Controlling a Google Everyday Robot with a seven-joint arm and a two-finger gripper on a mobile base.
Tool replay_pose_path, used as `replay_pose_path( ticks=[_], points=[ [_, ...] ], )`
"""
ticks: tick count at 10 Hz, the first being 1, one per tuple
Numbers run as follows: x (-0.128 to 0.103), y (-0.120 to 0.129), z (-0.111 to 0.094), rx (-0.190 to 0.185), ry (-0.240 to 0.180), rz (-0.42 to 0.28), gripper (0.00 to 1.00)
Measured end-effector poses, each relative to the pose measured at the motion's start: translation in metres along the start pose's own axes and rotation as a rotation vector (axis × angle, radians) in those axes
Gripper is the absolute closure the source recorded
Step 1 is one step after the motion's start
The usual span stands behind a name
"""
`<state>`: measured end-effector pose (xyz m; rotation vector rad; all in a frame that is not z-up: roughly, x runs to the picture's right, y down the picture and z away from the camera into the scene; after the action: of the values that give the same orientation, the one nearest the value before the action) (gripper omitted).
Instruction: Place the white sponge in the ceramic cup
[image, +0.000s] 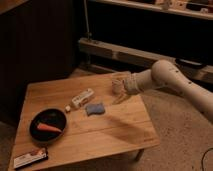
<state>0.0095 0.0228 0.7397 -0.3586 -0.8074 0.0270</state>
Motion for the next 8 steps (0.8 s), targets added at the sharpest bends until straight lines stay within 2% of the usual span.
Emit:
replay_pose_path(
  ticks=[1,4,8],
  points=[
    [-0.003,-0.002,0.036,-0.050,0.015,0.000,0.29],
    [0.019,0.009,0.088,-0.128,0.030,0.016,0.29],
    [0.046,0.018,0.112,-0.152,0.016,0.049,0.29]
  ],
)
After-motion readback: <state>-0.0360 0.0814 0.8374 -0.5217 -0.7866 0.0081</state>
